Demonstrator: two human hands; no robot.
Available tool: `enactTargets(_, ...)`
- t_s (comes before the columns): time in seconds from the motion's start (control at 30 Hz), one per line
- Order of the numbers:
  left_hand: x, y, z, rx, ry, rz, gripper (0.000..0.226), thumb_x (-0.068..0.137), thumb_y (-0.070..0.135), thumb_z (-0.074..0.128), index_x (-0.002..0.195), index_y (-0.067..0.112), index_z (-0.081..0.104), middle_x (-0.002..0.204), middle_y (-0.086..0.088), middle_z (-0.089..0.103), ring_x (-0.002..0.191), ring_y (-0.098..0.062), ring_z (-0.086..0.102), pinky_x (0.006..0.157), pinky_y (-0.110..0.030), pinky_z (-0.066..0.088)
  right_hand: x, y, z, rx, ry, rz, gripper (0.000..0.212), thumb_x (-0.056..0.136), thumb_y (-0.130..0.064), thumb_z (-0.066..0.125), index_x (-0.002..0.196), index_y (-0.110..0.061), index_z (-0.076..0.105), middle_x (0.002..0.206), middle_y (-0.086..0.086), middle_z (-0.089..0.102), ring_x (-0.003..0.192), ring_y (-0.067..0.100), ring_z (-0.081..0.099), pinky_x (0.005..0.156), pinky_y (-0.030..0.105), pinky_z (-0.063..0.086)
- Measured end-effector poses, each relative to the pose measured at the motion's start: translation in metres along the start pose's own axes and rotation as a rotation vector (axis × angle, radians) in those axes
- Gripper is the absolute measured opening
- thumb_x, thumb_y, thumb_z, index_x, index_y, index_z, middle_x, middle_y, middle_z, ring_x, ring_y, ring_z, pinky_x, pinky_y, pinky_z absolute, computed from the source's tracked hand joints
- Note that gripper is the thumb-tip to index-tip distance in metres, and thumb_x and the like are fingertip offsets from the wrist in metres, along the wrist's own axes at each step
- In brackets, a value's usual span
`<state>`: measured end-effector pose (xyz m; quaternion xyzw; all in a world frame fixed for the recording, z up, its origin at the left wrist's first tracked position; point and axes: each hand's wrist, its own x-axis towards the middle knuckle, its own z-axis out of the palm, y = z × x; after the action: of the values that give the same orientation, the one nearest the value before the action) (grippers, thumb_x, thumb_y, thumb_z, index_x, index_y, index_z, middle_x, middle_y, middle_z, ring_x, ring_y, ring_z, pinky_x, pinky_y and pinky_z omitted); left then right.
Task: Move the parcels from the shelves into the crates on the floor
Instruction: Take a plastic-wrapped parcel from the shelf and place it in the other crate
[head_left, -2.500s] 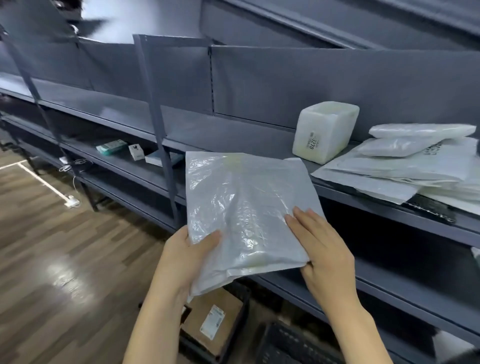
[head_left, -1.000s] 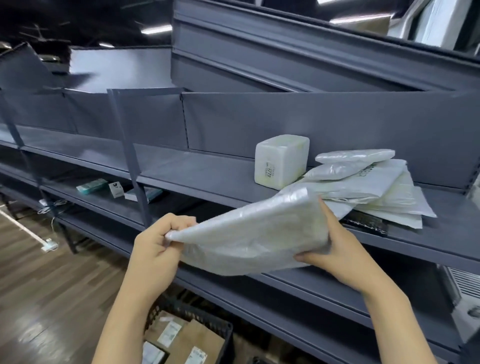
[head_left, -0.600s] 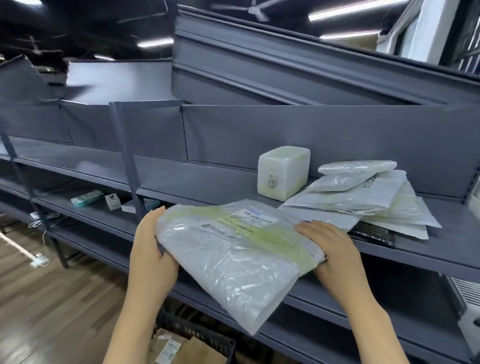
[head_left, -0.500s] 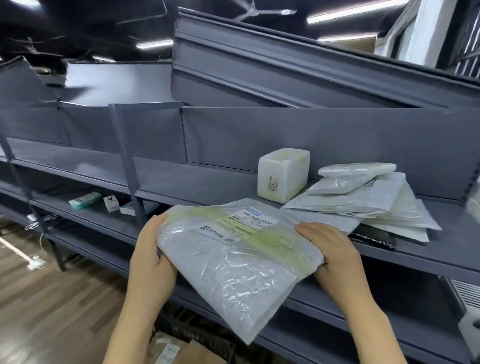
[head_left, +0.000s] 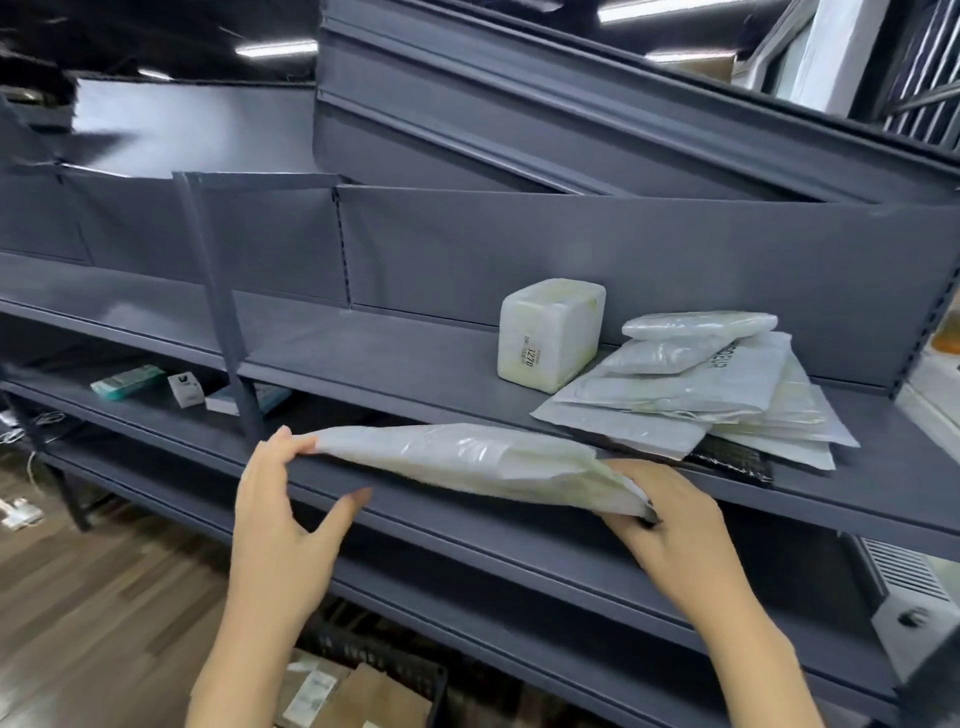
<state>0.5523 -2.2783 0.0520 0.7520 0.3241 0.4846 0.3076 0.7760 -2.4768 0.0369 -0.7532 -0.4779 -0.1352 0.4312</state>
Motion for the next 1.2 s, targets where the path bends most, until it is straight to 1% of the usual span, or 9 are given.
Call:
enactTargets(0.17,0.008,-0.01,-0.003,0.096,-0.227,0.111,0.075,0.073,0.014,0.079,0.128,0.048,0.04,0.135,0.023,0.045,0.129,-0.008,0.042,0.107,-0.036,0.035,0.005,-0.006,-0.003,0.051,-0.217,0.017,0.029,0.081,-0.019,0.073,0.083,-0.045,0.06,0.09,-0.029,0.062,0.084,-0.004,0.058,0.07,0.011,0.04)
enactTargets(0.33,0.004,-0.017,0.009,0.18,-0.28,0.056,0.042,0.08,0.02,0.073,0.07,0.056,0.054,0.065,0.019,0.066,0.071,-0.007,0.063,0.057,-0.026,0.041,0.003,-0.007,0.009,-0.015,-0.253,0.064,0.028,0.082,-0.025,0.07,0.092,-0.048,0.057,0.096,-0.032,0.059,0.094,-0.005,0.054,0.078,0.015,0.04)
enactTargets(0.5,0.002,-0.009,0.015,0.444,-0.132,0.079,0.026,0.085,0.021,0.063,0.063,0.031,0.053,0.049,0.007,0.051,0.053,-0.02,0.049,0.048,-0.028,0.03,0.01,-0.012,0.009,-0.027,-0.237,0.112,0.064,0.08,-0.043,0.07,0.134,-0.047,0.035,0.129,-0.037,0.035,0.123,-0.015,0.029,0.1,0.008,0.022)
enactTargets(0.67,0.004,-0.01,0.02,0.716,-0.291,0.312,0.019,0.064,0.019,0.061,0.05,0.024,0.048,0.038,0.001,0.041,0.034,-0.02,0.039,0.045,-0.014,0.011,0.024,-0.042,-0.003,-0.077,-0.315,-0.041,0.083,0.079,-0.048,0.069,0.13,-0.065,0.005,0.138,-0.044,0.01,0.132,-0.019,0.009,0.109,0.009,0.011)
enactTargets(0.77,0.003,-0.009,0.028,0.795,-0.361,0.309,0.025,0.053,0.015,0.072,0.047,0.022,0.048,0.036,0.001,0.04,0.031,-0.021,0.038,0.047,-0.013,0.003,0.034,-0.062,0.003,-0.222,-0.554,-0.122,0.091,0.077,-0.049,0.07,0.141,-0.054,0.006,0.15,-0.025,0.02,0.139,-0.003,0.016,0.116,0.028,0.017)
enactTargets(0.9,-0.001,-0.004,0.031,0.849,-0.417,0.268,0.023,0.06,0.017,0.078,0.058,0.024,0.057,0.047,0.001,0.052,0.043,-0.021,0.048,0.044,-0.016,0.008,0.031,-0.065,0.031,-0.405,-0.797,0.026,0.089,0.083,-0.034,0.068,0.15,-0.038,0.009,0.148,-0.007,0.036,0.134,0.016,0.034,0.107,0.033,0.034)
enactTargets(1.07,-0.005,-0.012,0.024,0.768,-0.507,0.305,0.022,0.062,0.026,0.08,0.063,0.027,0.058,0.052,0.009,0.054,0.05,-0.012,0.054,0.041,-0.017,0.022,0.027,-0.055,0.054,-0.503,-0.587,0.033,0.039,0.088,-0.02,0.049,0.122,-0.039,0.052,0.102,-0.007,0.065,0.093,0.019,0.058,0.068,0.029,0.042)
enactTargets(1.13,-0.005,-0.012,0.018,0.546,-0.563,0.157,0.011,0.08,0.046,0.066,0.08,0.035,0.066,0.07,0.018,0.064,0.072,-0.004,0.06,0.06,-0.022,0.045,0.027,-0.056,0.06,-0.537,-0.557,0.004,0.022,0.086,-0.015,0.045,0.096,-0.031,0.057,0.082,-0.008,0.06,0.075,0.019,0.053,0.055,0.025,0.03)
enactTargets(1.2,-0.004,-0.011,0.008,0.216,-0.593,-0.077,0.023,0.077,0.059,0.059,0.08,0.039,0.069,0.078,0.026,0.068,0.078,0.004,0.062,0.073,-0.021,0.048,0.026,-0.055,0.064,-0.568,-0.558,-0.017,0.023,0.082,-0.009,0.043,0.085,-0.03,0.051,0.076,-0.008,0.052,0.07,0.018,0.045,0.05,0.023,0.02)
